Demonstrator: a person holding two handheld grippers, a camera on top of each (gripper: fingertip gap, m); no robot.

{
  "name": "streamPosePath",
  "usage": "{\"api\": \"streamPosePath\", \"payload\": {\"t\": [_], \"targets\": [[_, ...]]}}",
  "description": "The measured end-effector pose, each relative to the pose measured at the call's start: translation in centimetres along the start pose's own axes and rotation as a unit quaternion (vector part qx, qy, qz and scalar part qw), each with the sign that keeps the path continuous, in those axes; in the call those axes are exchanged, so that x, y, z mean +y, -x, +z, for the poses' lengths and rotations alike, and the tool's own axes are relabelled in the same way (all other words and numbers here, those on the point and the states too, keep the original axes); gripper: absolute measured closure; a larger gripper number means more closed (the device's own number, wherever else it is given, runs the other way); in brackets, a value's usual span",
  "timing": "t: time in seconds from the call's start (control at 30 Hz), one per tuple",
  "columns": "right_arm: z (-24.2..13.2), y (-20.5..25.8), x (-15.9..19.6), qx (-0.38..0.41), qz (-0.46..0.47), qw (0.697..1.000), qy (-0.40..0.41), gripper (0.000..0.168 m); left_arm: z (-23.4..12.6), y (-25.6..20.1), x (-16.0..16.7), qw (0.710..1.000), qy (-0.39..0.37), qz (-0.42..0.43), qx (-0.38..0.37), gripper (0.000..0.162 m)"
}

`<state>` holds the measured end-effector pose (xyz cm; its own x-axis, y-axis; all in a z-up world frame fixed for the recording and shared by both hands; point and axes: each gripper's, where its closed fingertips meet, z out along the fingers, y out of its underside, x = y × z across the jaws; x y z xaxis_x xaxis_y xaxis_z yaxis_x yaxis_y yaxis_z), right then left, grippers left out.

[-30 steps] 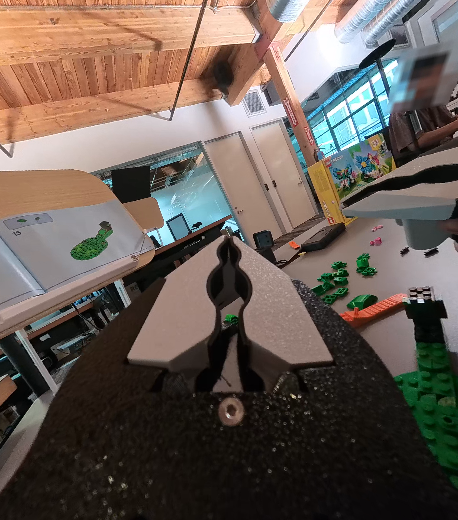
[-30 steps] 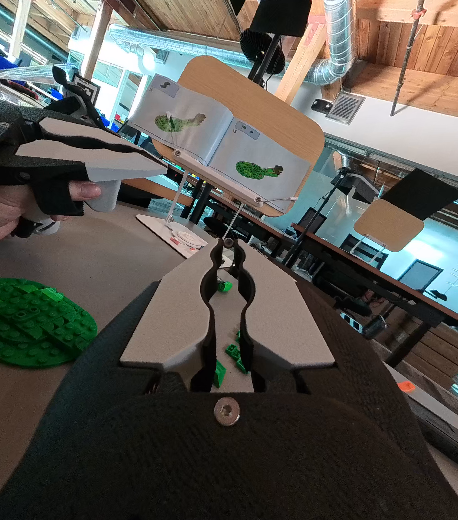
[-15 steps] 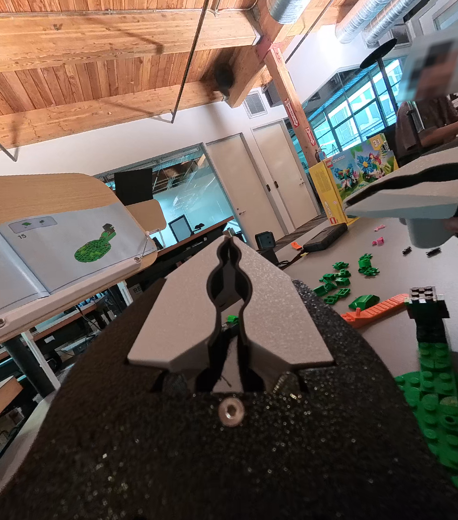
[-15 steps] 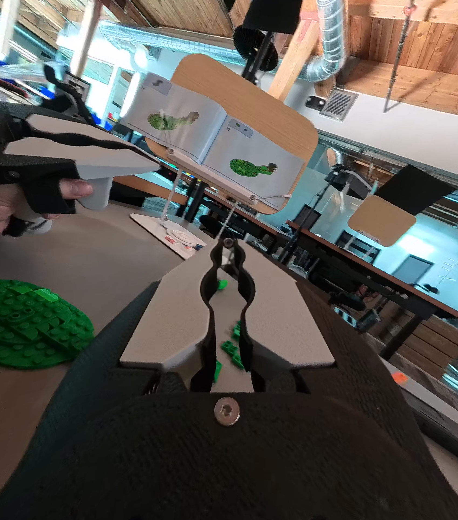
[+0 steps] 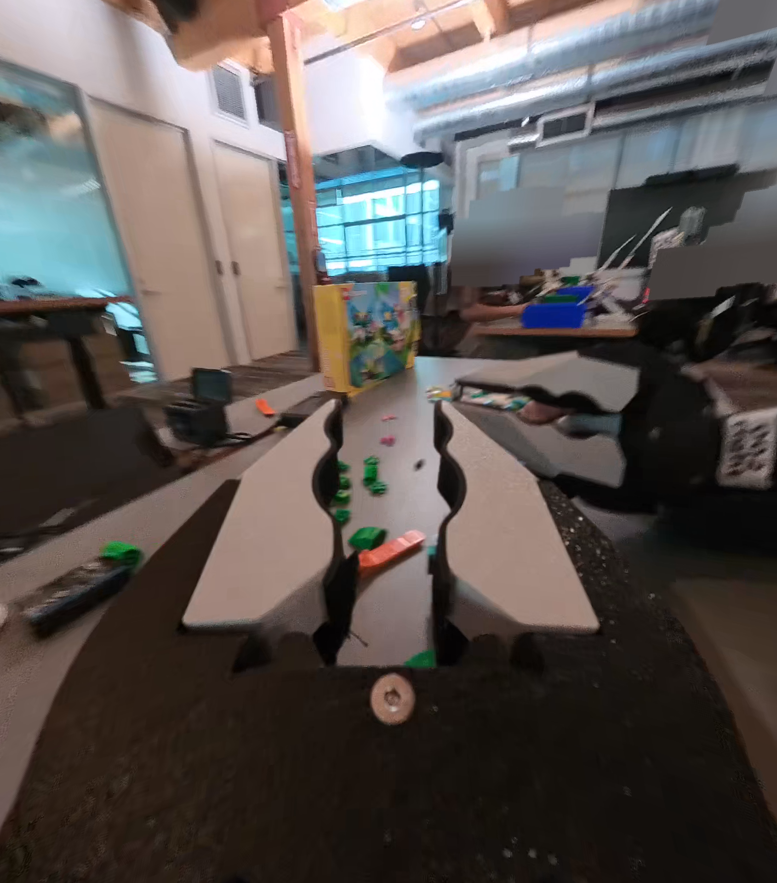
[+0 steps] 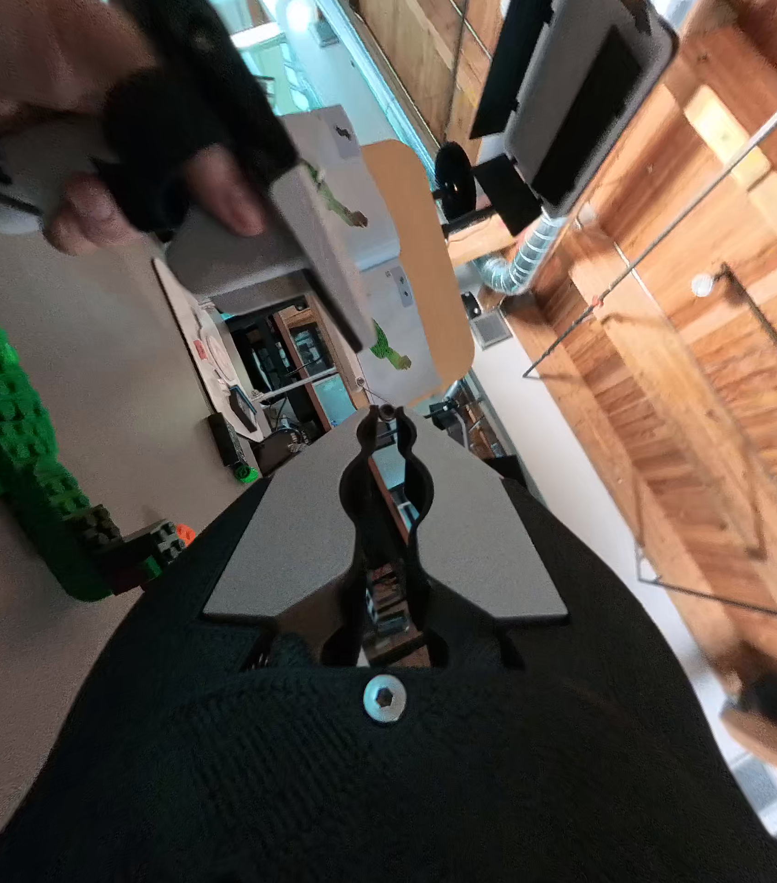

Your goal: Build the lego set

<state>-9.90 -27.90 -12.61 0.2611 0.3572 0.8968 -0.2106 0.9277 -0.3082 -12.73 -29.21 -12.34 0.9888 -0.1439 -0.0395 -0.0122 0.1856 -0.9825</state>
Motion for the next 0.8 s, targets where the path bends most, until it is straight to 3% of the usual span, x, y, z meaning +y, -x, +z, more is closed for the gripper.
{"api": "streamPosePath", "payload": {"t": [0.33,0.8], "targets": [[-0.2,1.4,-1.9,-0.023,-0.028,0.999,-0.036,0.162,-1.4,-3.0,-0.7,0.948,-0.007,-0.229,0.222,0.136],[-0.3,2.7,-3.1,-0.043,-0.026,0.997,-0.059,0.162,-1.1,-4.9,1.3,0.952,0.05,-0.175,0.245,0.15]]}}
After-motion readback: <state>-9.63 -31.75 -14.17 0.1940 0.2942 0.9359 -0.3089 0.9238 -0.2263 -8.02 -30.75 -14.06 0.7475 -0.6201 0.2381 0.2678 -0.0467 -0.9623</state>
